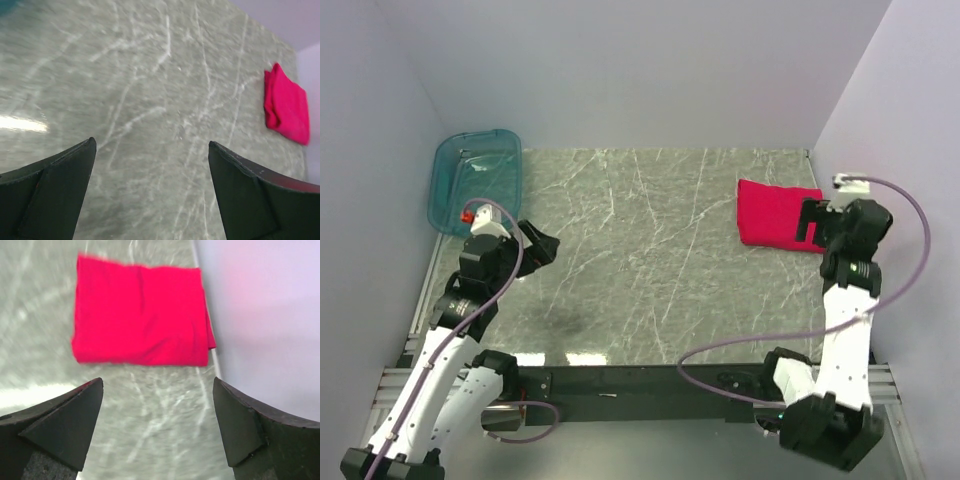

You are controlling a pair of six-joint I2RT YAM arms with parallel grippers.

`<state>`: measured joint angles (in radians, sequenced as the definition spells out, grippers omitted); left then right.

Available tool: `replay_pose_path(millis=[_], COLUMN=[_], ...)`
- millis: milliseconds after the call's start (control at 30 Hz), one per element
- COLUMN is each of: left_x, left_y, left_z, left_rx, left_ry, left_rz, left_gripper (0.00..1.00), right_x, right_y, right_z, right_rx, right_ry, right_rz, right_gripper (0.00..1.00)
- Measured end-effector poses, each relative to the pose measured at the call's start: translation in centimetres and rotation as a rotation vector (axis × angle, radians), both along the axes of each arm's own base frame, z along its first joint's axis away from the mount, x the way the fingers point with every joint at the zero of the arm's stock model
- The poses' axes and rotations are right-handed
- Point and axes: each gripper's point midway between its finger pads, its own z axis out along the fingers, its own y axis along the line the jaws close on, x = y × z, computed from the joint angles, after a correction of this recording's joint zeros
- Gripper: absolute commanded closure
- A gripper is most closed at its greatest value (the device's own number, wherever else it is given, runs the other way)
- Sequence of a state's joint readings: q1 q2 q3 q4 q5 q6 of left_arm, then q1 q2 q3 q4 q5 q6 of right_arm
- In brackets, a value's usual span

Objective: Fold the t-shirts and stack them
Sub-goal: Neatly place the folded tshirt to the corner

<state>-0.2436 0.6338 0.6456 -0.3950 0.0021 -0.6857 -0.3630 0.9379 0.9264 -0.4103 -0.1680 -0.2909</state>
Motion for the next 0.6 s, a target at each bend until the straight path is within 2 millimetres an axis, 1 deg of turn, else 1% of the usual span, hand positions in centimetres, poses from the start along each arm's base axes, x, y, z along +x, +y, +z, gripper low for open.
replay_pose_path(millis=[100,133,233,333,433,533,600], left_x=[0.3,0.3,-0.1,-0.7,-1.2,-1.6,-1.9], left_y=[1.3,1.5,1.8,1.8,1.7,1.7,1.8], left_z=[1.2,1.8,3.4,4.2,4.4,4.3,4.2], left_rx=[0.055,0.063,0.077,0.075,0.074,0.08,0.083], left_ry=[-0.012,-0.027,-0.082,-0.117,-0.13,-0.127,-0.123], left_rz=[0.047,0.053,0.054,0.041,0.025,0.019,0.018], left_gripper=[0.0,0.0,0.01,0.01,0.0,0.01,0.01], right_x=[-1.4,-2.0,-3.5,-4.4,-5.1,-5.8,-6.0], right_y=[0.2,0.2,0.0,-0.4,-0.5,-0.2,-0.1], right_z=[1.2,1.3,1.4,1.7,0.9,-0.2,-0.6], right_rx=[0.087,0.111,0.158,0.166,0.159,0.159,0.161], right_ry=[-0.103,-0.125,-0.171,-0.193,-0.192,-0.177,-0.17], right_rz=[-0.097,-0.132,-0.223,-0.272,-0.29,-0.291,-0.291], right_gripper=[0.05,0.04,0.04,0.02,0.02,0.02,0.02])
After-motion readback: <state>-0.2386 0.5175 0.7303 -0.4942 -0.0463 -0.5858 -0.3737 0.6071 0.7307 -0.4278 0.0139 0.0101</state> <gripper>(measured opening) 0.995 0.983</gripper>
